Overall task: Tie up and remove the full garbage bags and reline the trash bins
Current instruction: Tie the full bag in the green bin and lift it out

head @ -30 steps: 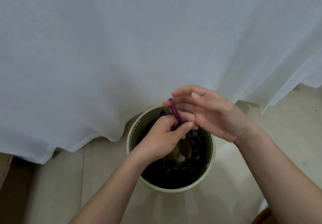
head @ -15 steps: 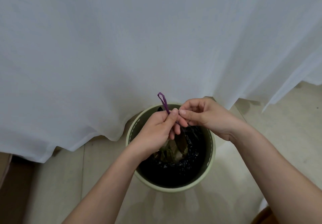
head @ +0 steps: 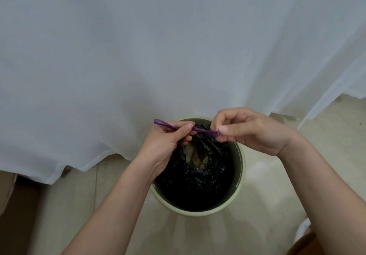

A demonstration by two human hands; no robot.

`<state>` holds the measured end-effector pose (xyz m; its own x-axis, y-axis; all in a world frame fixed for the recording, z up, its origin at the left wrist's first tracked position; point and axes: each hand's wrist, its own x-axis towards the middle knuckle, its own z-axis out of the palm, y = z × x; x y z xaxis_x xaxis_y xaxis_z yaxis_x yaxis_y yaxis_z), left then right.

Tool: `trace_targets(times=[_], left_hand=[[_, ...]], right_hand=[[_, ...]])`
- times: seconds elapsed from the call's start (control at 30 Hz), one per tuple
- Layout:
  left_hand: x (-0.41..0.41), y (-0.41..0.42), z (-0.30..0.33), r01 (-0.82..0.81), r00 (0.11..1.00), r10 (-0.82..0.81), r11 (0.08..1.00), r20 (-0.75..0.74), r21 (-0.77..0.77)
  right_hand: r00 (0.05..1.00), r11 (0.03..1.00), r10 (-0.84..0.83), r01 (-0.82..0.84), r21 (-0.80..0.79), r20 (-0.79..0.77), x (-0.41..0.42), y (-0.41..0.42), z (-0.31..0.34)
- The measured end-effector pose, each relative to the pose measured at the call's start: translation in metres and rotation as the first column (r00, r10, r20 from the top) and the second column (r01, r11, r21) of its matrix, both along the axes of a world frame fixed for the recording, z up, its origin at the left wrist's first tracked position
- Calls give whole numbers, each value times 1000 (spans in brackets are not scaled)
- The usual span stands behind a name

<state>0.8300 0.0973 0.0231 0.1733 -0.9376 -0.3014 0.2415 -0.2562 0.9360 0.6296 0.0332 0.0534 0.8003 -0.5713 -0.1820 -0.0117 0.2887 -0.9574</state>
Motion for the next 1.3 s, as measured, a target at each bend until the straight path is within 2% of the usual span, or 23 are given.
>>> trace_targets(times=[0.07,0.1,0.2,0.27,0.37,0.5,0.67,0.83,0.97,1.07,1.2,1.3], left_hand=[[1,2,2,2,996,-2,1000,87,-4],[1,2,2,14,990,-14,1000,141,-3],[4,6,4,81,954,-75,997,290,-9],[5,8,5,125,939,-111,992,324,-23],[5,10,3,188,892,-148,981,427,-53],[5,10,-1,228,777,-123,969,617,-93],[-4,15,-4,317,665,-44,921,745,-229],[-3,14,-5,379,511,-8,899,859,-218],[-4,17,-5,352,519,-17,915,855,-195],[-2,16,-4,300,530,-4,936,848,-183],[-1,11,-4,213,568,23,962,823,-174],[-1,11,-3,188,571,17,970,821,-151]], right_hand=[[988,990,124,-130,-61,-92,2,5,1],[986,988,116,-127,-91,-120,4,6,0],[977,970,-151,117,-212,-151,12,5,-5],[945,937,-252,186,-294,-206,17,4,-11],[917,936,-211,91,-339,-337,25,10,-20],[869,931,-165,-19,-365,-466,26,14,-19],[858,938,-107,-80,-337,-502,25,17,-18],[842,936,-22,-172,-307,-539,25,20,-18],[828,944,-54,-141,-300,-558,21,20,-19],[833,924,-149,-74,-375,-533,21,21,-18],[825,804,-347,17,-594,-446,20,20,-14],[815,758,-400,37,-652,-419,19,17,-15]])
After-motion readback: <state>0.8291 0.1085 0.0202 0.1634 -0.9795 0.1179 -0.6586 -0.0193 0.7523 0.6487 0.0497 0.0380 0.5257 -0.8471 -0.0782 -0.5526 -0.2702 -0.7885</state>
